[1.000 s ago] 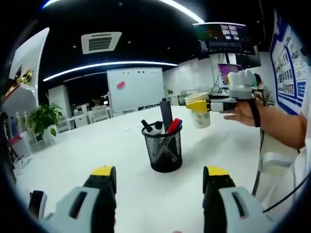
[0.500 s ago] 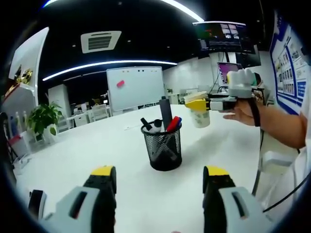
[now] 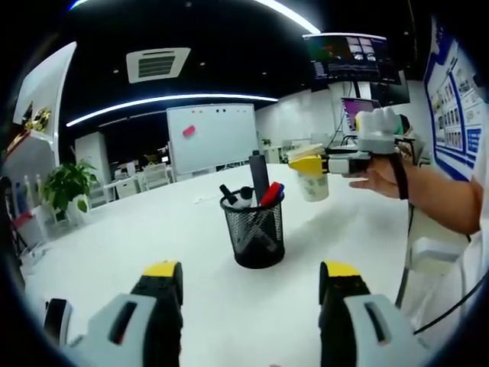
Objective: Place the scattered laser pointers and whiteboard markers into the pen holder and stack the scattered paper cups together
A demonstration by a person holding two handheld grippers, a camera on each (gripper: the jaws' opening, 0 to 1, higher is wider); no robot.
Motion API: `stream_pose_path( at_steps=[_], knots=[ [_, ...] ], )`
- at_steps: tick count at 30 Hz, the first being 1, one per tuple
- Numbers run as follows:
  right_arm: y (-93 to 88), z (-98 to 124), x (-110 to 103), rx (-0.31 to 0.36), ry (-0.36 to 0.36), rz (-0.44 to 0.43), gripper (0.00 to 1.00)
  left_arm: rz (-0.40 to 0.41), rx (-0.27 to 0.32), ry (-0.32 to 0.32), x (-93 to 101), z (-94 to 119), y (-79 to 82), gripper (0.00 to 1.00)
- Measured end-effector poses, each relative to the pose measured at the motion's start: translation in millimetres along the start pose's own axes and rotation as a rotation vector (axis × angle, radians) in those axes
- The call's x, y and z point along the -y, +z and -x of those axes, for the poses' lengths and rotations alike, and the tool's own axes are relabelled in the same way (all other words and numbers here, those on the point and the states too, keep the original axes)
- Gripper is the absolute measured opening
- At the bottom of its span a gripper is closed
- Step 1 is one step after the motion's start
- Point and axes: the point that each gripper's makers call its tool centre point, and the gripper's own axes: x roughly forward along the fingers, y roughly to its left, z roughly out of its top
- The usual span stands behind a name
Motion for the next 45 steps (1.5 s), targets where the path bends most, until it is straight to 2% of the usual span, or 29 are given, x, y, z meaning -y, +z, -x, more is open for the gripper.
stream_pose_path(
  at_steps=[45],
  knots=[
    [-3.8, -7.9, -5.6, -0.023, 0.014, -0.006, 0.55, -0.005, -0.008, -0.002, 0.2, -0.4, -1.2, 0.74]
  ],
)
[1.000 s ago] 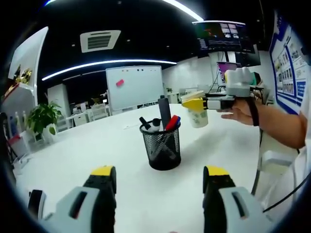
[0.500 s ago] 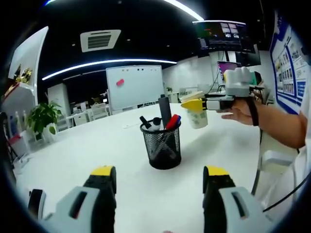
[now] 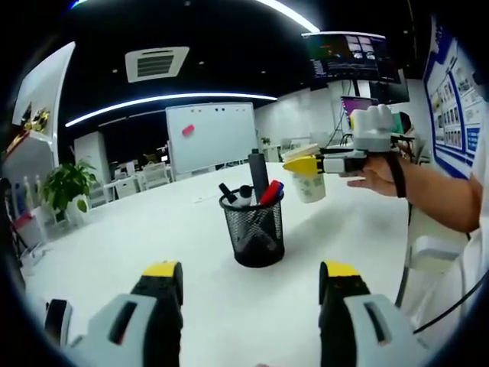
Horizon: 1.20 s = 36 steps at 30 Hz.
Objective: Place the scattered laser pointers and whiteboard markers into the pen holder and stack the scattered paper cups together
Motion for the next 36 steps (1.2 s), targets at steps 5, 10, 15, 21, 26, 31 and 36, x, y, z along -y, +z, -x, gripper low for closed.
stream_pose_path(
  at_steps=[5, 10, 15, 21, 26, 31, 36],
  knots=[
    [0.6, -0.3, -0.6, 0.000, 0.002, 0.001, 0.55, -0.002, 0.001, -0.001, 0.1, 0.2, 0.9, 0.74],
    [0.0, -0.3, -0.8, -0.002, 0.004, 0.001, 0.55, -0.005, -0.002, -0.001, -0.6, -0.2, 0.7, 0.74],
    [0.0, -0.6, -0.7, -0.003, 0.003, 0.001, 0.55, -0.005, 0.000, -0.001, -0.3, 0.0, 1.0, 0.74],
    [0.2, 0.0, -0.6, -0.001, 0.002, 0.000, 0.55, -0.005, -0.002, -0.002, 0.4, -0.4, 0.8, 0.74],
    [-1.0, 0.2, -0.1, -0.004, -0.002, -0.002, 0.55, -0.004, -0.002, -0.003, 0.6, -0.5, 0.5, 0.74],
    [-1.2, 0.4, 0.0, -0.004, -0.003, -0.003, 0.55, -0.004, -0.004, -0.002, 0.5, -0.6, -0.2, 0.74],
    [-1.4, -0.3, -0.4, -0.004, -0.003, -0.006, 0.55, -0.004, -0.007, -0.001, 0.4, -0.4, -1.2, 0.74]
  ],
)
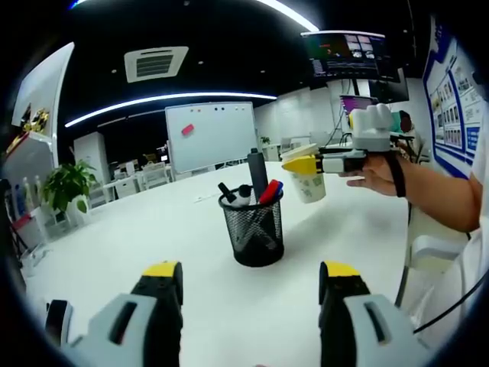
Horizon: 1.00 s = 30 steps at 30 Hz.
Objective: Place the scattered laser pointers and whiteboard markers into the pen holder and stack the scattered paper cups together
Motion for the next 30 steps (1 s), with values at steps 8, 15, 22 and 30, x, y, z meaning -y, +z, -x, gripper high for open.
stream_pose_path(
  at_steps=[8, 15, 22, 30],
  knots=[
    [-0.5, -0.7, -0.1, -0.001, 0.000, -0.003, 0.55, 0.001, 0.000, 0.000, 0.4, -0.7, 0.1, 0.74],
    [0.4, -1.6, -0.9, 0.000, 0.000, -0.007, 0.55, 0.001, 0.000, -0.002, 0.7, -1.0, 0.0, 0.74],
    [-0.1, -2.6, -1.7, -0.002, 0.002, -0.008, 0.55, 0.003, 0.002, -0.002, -4.0, -2.2, -1.1, 0.74],
    [0.4, -2.1, -1.7, 0.000, 0.003, -0.012, 0.55, 0.001, 0.004, 0.001, -14.2, -3.8, -3.2, 0.74]
  ],
)
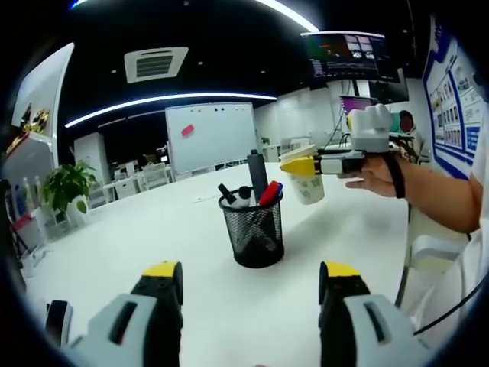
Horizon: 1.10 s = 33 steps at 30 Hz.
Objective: Place the scattered laser pointers and whiteboard markers into the pen holder and stack the scattered paper cups together
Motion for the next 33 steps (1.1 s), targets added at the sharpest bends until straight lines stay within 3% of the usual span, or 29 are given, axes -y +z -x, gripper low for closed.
stream_pose_path(
  at_steps=[21, 33],
  knots=[
    [-0.9, -3.4, -2.4, -0.005, 0.010, -0.009, 0.55, -0.005, -0.006, -0.003, -6.2, -0.7, -4.5, 0.73],
    [-0.5, -3.1, 0.3, -0.008, 0.006, -0.012, 0.55, -0.015, -0.007, -0.007, 7.2, 1.5, 0.7, 0.73]
  ],
)
